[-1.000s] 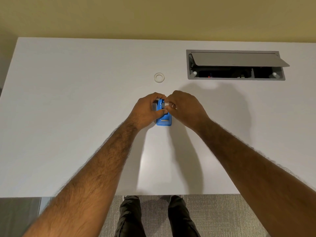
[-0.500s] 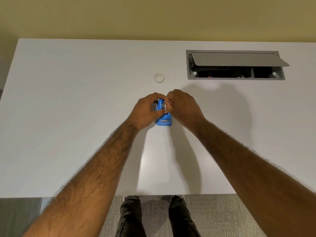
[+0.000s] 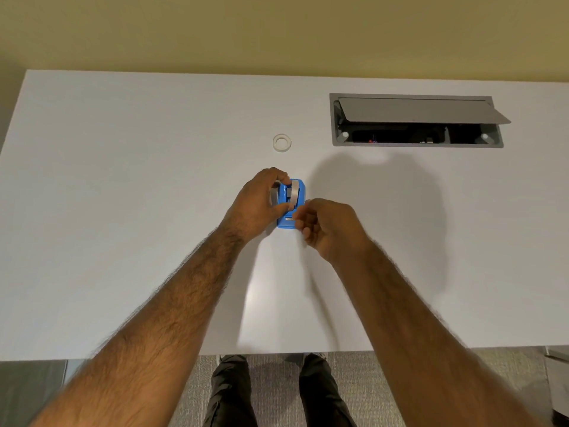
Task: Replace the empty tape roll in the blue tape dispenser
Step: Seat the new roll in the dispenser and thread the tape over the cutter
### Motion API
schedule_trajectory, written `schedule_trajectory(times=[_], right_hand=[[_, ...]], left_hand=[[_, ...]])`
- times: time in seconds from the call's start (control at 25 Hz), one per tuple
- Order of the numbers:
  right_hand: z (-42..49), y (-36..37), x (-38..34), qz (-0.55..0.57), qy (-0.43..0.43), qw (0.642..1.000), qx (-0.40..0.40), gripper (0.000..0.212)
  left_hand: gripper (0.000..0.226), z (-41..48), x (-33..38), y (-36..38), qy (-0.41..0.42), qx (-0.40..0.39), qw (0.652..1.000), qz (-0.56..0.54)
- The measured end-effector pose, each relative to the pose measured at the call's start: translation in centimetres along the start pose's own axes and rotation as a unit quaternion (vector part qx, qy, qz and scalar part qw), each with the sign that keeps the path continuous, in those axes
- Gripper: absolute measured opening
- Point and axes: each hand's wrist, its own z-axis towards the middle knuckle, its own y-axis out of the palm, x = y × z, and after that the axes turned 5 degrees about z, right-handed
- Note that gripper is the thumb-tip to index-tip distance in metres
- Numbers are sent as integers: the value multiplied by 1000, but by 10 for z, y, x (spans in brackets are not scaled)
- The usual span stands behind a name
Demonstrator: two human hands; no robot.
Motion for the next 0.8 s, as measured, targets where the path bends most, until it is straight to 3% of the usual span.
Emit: schedule_trajectory(times=[0.12,0.24,0.48,0.8], right_hand=[[5,8,1,49,39,998,-28,18],[8,12,2,68,56,996,-30,21],[7,13,5,112,63,991,-33,19],[8,21,3,60,35,998,8,22]], left_hand=[[46,-2,-1,1,3,9,1000,-8],[64,-4,1,-1,15,-2,1000,-7],[49,-4,-2,-2,56,2,998,34],[48,-2,-3,0,52,2,998,37]])
